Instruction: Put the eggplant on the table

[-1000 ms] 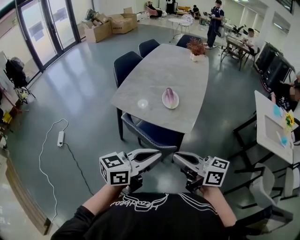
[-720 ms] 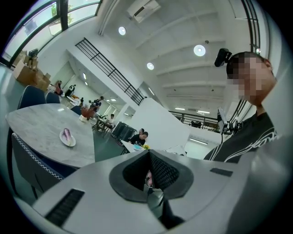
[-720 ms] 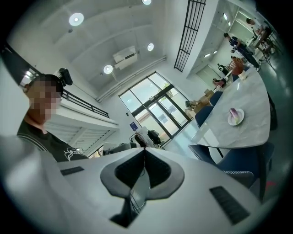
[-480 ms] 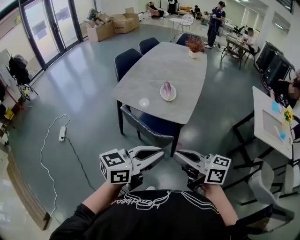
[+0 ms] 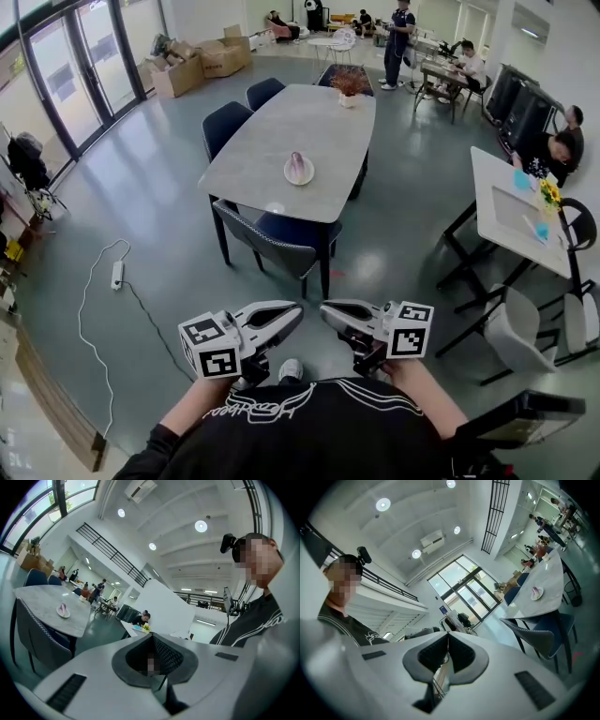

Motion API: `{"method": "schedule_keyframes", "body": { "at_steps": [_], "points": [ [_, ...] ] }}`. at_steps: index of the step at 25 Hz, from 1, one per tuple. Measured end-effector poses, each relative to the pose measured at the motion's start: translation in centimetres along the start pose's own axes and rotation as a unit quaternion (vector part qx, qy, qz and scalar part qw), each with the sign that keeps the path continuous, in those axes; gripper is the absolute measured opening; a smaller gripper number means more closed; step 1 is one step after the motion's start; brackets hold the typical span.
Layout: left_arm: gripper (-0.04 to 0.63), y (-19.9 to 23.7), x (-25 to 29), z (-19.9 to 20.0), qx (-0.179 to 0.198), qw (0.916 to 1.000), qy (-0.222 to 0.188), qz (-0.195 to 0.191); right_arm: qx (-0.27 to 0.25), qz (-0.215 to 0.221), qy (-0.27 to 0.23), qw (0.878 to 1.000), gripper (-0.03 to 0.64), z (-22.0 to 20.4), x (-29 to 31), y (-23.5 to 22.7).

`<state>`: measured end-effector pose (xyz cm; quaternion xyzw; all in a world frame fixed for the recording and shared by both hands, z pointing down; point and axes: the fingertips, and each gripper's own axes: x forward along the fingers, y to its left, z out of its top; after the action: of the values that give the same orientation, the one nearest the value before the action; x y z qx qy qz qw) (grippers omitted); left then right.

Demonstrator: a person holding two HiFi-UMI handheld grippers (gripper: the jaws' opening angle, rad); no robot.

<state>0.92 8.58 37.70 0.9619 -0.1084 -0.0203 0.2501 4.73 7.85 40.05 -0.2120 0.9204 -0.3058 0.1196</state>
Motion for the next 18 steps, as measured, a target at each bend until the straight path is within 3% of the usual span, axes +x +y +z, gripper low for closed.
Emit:
{"method": "schedule_keyframes", "body": {
  "at_steps": [7, 18],
  "points": [
    [0.009, -3.2, -0.8, -3.5, -0.018, 0.9993, -0.014, 0.030, 0.001, 0.019, 0.005, 1.000, 0.006, -2.5, -3.0, 3.0],
    [0.008, -5.8, 0.1, -4.9, -0.022, 0.9996, -0.009, 0.013, -0.025, -0.013, 0.001, 1.000, 0.006, -3.9, -6.7, 4.6]
  ]
}}
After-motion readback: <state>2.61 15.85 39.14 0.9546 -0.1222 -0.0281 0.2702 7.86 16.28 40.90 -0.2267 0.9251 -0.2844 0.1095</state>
